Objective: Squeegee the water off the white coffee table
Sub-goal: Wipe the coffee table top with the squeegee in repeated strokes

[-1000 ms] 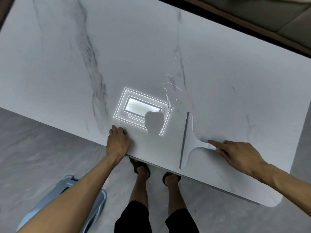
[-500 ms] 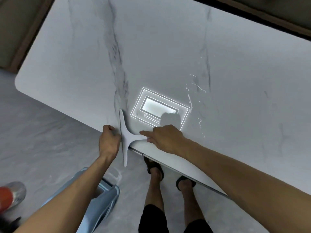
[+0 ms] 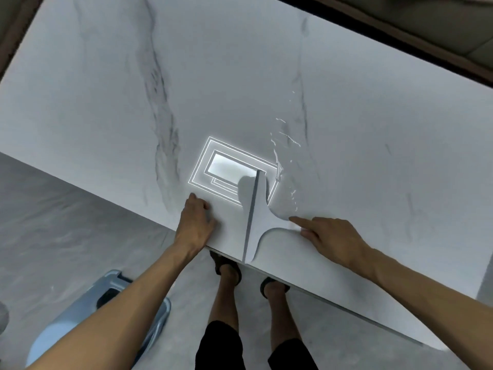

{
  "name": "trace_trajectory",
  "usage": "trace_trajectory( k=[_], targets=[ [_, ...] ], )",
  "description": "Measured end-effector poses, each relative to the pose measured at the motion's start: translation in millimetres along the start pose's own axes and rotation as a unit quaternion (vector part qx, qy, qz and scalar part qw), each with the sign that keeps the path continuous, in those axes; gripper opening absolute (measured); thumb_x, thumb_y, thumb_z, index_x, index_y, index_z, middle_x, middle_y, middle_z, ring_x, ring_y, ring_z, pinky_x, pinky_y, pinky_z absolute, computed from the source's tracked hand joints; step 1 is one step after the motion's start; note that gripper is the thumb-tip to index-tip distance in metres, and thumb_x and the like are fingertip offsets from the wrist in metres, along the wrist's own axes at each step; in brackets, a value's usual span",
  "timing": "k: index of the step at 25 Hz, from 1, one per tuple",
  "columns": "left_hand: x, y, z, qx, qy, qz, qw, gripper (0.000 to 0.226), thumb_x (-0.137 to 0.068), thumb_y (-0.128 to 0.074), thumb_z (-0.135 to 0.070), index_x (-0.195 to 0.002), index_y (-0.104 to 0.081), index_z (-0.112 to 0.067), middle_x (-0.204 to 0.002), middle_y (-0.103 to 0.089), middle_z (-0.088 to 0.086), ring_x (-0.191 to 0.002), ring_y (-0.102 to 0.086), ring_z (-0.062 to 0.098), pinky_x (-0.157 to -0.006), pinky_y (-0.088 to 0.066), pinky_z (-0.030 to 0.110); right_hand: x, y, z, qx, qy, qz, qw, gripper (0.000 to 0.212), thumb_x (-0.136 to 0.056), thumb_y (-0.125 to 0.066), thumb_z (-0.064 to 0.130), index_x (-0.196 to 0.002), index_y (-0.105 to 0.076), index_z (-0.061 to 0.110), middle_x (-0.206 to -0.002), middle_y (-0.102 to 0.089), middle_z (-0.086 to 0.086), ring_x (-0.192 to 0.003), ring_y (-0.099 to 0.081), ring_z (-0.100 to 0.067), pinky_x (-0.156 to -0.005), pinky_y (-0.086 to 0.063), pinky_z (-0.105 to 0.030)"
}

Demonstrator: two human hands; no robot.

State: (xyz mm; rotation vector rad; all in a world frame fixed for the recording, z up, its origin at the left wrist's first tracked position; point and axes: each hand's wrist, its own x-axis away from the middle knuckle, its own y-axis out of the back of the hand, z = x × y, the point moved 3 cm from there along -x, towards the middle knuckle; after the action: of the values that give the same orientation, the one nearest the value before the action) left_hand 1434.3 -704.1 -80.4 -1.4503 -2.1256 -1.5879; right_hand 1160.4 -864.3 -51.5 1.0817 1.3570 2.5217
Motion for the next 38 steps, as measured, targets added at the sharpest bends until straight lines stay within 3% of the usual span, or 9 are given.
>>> trace_trajectory(
  k=[4, 8, 12, 17, 20, 24, 29, 33, 38],
  targets=[
    [1, -31, -25, -0.056, -0.028, 0.019, 0.998, 0.02, -0.076, -0.059, -0.012, -0.096, -0.053, -0.009, -0.108, -0.044, 0.009, -0.098, -0.047, 0.028, -0.084, -0.047, 0.044, 62, 2, -55, -0.002, -0.05, 0.015, 0.999, 0.042, -0.1, -0.032, 0.045, -0.142, -0.032, 0.052, -0.091, -0.061, 0.012, -0.085, -0.061, -0.011, -0.068, -0.042, -0.023],
    [8, -50, -42, -0.083, -0.029, 0.032, 0.996, 0.026, -0.083, -0.06, -0.016, -0.106, -0.053, -0.005, -0.119, -0.043, 0.014, -0.106, -0.045, 0.031, -0.089, -0.045, 0.046, 103, 7, -95, 0.012, -0.082, 0.03, 0.996, 0.042, -0.1, -0.028, 0.047, -0.141, -0.03, 0.054, -0.093, -0.061, 0.013, -0.086, -0.062, -0.012, -0.072, -0.048, -0.026],
    [14, -56, -55, -0.076, -0.018, 0.033, 0.996, 0.025, -0.089, -0.056, -0.017, -0.109, -0.049, -0.004, -0.117, -0.045, 0.014, -0.103, -0.049, 0.032, -0.084, -0.044, 0.043, 128, 19, -112, 0.059, -0.098, 0.027, 0.993, 0.043, -0.099, -0.023, 0.05, -0.141, -0.029, 0.054, -0.096, -0.062, 0.013, -0.086, -0.063, -0.013, -0.07, -0.049, -0.027],
    [24, -53, -54, -0.006, 0.079, 0.022, 0.997, 0.014, -0.088, -0.047, -0.019, -0.1, -0.04, -0.015, -0.098, -0.057, 0.008, -0.081, -0.056, 0.028, -0.067, -0.04, 0.034, 101, 9, -62, 0.045, 0.013, 0.085, 0.995, 0.043, -0.101, -0.027, 0.047, -0.144, -0.027, 0.05, -0.11, -0.061, 0.006, -0.097, -0.062, -0.021, -0.069, -0.04, -0.032],
    [30, -59, -47, -0.022, 0.076, 0.029, 0.996, 0.018, -0.088, -0.049, -0.022, -0.102, -0.04, -0.015, -0.1, -0.057, 0.009, -0.08, -0.055, 0.028, -0.068, -0.041, 0.034, 71, -16, -24, 0.061, 0.096, 0.116, 0.987, 0.042, -0.102, -0.028, 0.044, -0.144, -0.029, 0.048, -0.107, -0.061, 0.001, -0.09, -0.062, -0.028, -0.067, -0.044, -0.034],
    [32, -65, -46, -0.037, 0.062, 0.034, 0.997, 0.02, -0.09, -0.051, -0.022, -0.102, -0.039, -0.013, -0.104, -0.055, 0.012, -0.082, -0.056, 0.03, -0.069, -0.041, 0.035, 67, -17, -38, 0.076, 0.096, 0.125, 0.985, 0.042, -0.102, -0.028, 0.042, -0.144, -0.028, 0.047, -0.107, -0.06, -0.001, -0.088, -0.062, -0.029, -0.071, -0.049, -0.037],
    [31, -59, -57, -0.037, 0.066, 0.043, 0.996, 0.026, -0.091, -0.052, -0.025, -0.109, -0.042, -0.011, -0.105, -0.057, 0.01, -0.085, -0.056, 0.029, -0.072, -0.042, 0.035, 90, 29, -97, 0.114, 0.028, 0.093, 0.989, 0.043, -0.102, -0.027, 0.044, -0.145, -0.029, 0.047, -0.109, -0.061, 0.005, -0.095, -0.063, -0.019, -0.067, -0.038, -0.029],
    [19, -43, -77, -0.024, 0.039, 0.021, 0.999, 0.02, -0.093, -0.051, -0.026, -0.106, -0.042, -0.014, -0.099, -0.058, 0.008, -0.079, -0.054, 0.027, -0.068, -0.039, 0.034, 96, 79, -118, 0.105, -0.027, 0.048, 0.993, 0.041, -0.1, -0.026, 0.047, -0.141, -0.031, 0.052, -0.1, -0.06, 0.013, -0.092, -0.063, -0.014, -0.066, -0.043, -0.029],
    [-28, -7, -105, 0.036, 0.069, -0.027, 0.997, 0.024, -0.095, -0.045, -0.036, -0.089, -0.047, -0.013, -0.088, -0.061, 0.008, -0.079, -0.058, 0.031, -0.065, -0.04, 0.033, 17, 139, -104, 0.053, -0.077, -0.052, 0.994, 0.038, -0.1, -0.028, 0.044, -0.137, -0.038, 0.046, -0.101, -0.065, 0.009, -0.093, -0.062, -0.021, -0.07, -0.042, -0.033]
  ],
)
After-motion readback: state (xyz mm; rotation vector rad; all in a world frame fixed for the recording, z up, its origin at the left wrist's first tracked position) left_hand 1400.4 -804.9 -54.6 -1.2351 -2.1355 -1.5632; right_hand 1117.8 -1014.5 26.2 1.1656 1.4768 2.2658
